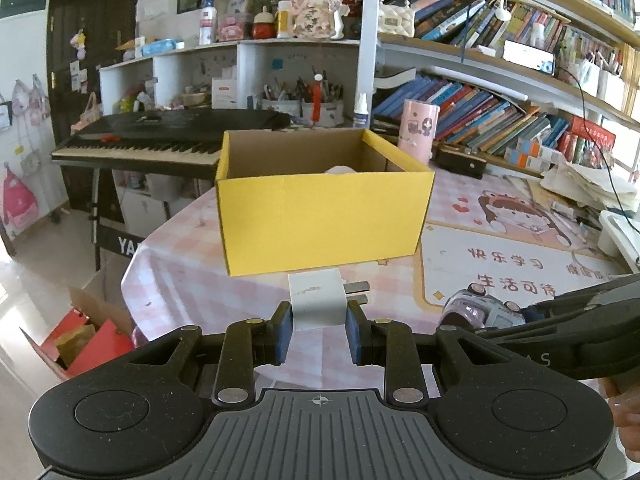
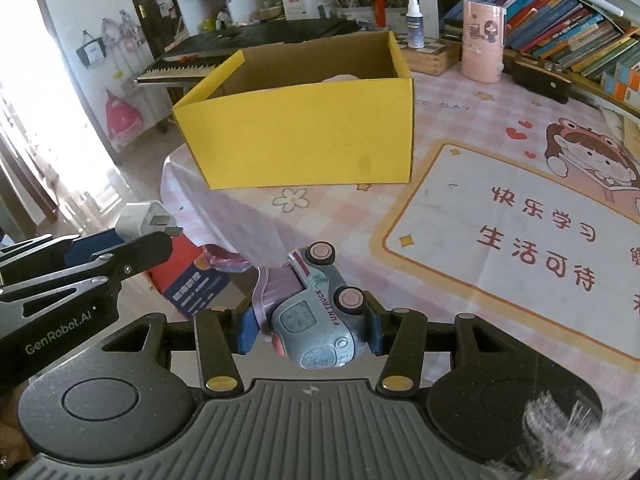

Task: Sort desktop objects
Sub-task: 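Carry the white plug and grey toy car with both tools over the yellow box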

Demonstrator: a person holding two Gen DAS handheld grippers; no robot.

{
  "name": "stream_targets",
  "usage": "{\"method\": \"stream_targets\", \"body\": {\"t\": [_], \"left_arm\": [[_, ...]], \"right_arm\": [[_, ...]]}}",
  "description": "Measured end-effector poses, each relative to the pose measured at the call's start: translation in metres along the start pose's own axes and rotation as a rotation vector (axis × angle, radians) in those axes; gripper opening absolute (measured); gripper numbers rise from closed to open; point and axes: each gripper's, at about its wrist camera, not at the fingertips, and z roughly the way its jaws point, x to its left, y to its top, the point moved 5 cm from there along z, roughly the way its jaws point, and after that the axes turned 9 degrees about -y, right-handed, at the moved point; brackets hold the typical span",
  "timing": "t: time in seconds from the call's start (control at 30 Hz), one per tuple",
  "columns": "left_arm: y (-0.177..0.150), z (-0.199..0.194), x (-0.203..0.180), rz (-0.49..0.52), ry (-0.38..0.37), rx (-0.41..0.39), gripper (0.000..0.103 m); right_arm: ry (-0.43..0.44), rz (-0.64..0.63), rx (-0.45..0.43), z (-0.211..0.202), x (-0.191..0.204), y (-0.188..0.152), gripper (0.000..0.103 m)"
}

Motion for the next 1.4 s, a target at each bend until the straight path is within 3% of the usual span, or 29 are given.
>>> {"method": "stream_targets", "body": {"t": [0.93, 1.4], "left_arm": [[0.014, 0.003, 0.011, -0.023, 0.019, -0.052, 0.026], [0.083, 0.032, 0.015, 0.021, 0.052, -0.181, 0.026]], "right_arm": [[0.005, -0.074, -0.032, 0.0, 0.015, 0.014, 0.048], [0.02, -0.075, -0.241, 0.0, 0.0, 0.111, 0.047]]}}
